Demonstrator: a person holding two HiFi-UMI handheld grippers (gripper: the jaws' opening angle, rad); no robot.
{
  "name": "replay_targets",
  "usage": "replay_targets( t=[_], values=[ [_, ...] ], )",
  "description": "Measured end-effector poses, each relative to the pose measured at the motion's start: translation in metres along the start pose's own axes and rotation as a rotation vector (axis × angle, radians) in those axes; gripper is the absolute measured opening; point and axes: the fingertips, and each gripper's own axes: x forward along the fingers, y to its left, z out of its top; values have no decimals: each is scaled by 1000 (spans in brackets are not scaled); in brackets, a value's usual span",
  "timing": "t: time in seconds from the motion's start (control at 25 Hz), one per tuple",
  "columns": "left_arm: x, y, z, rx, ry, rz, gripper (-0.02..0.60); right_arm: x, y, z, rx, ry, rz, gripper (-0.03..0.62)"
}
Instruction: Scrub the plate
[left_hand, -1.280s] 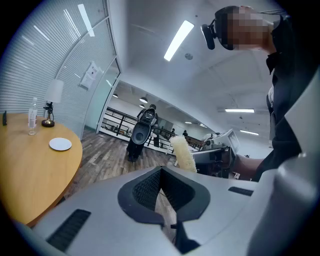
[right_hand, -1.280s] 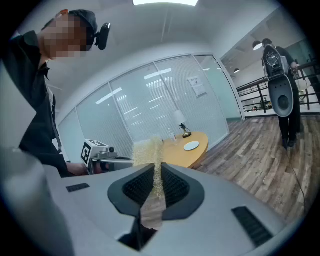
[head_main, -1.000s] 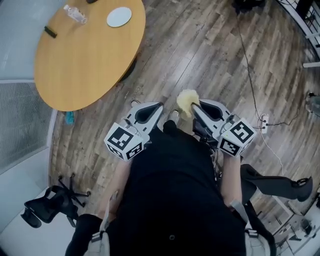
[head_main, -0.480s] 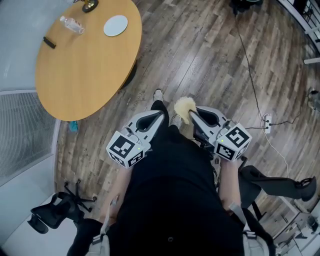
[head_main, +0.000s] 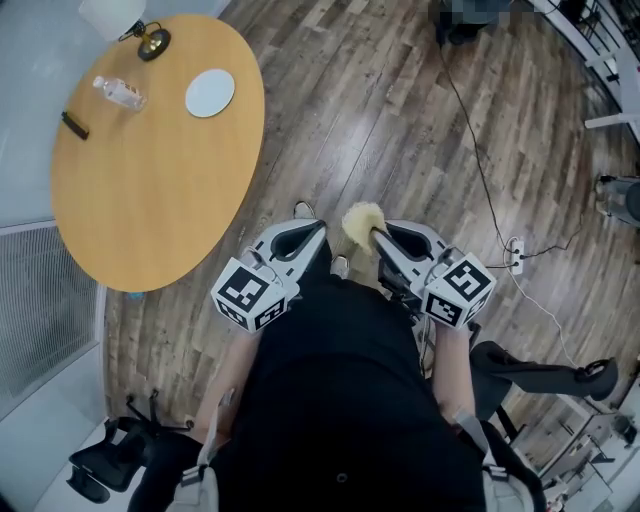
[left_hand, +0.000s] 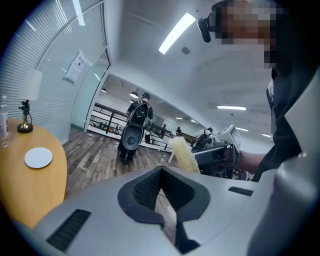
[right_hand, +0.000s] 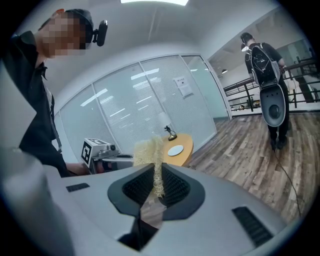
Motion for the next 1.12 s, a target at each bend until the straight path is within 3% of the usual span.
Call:
replay_targets(
  t=[0.32,0.6,0.92,1.12],
  values=[
    [17,73,53,19,-44,-19,12,64,-26,60,-42,4,-2,48],
    [8,142,72,-1,-60,14,12,134,-35,89,-66,26,28,48],
    [-10,179,83,-37,-105,121,12,178,-38,106,-92,87,123,48],
    [-28,208,89,-66,-152,250,12,223,-34,113,-113,152,270,48]
  ],
)
